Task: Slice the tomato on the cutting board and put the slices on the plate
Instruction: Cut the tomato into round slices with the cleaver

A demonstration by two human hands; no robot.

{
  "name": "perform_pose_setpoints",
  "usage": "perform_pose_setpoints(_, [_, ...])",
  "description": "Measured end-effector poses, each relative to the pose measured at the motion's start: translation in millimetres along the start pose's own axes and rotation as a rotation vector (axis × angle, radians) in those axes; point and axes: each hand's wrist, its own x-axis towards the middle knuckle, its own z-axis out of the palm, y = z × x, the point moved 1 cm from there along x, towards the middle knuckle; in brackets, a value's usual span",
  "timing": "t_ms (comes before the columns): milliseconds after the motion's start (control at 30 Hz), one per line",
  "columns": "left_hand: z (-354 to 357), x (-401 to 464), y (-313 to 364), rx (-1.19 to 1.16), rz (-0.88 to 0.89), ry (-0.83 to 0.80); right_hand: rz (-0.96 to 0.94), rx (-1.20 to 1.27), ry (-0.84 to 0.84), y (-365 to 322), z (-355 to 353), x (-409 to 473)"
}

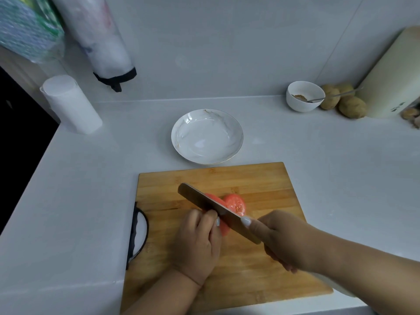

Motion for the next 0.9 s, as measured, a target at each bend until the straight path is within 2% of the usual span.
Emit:
perform_pose_setpoints(333, [1,1,-1,0.024,0.015,0.023,0.069,0.006,-0.021,18,11,6])
perform_pose_setpoints(633, [1,-1,-3,-0.005,-0.009,-0.018,0.062,-0.027,0.038,16,21,24])
perform_pose_setpoints(900, [2,-5,-3,-0.020,0.000,-0.004,0.002,0.093,-0.013,18,9,13])
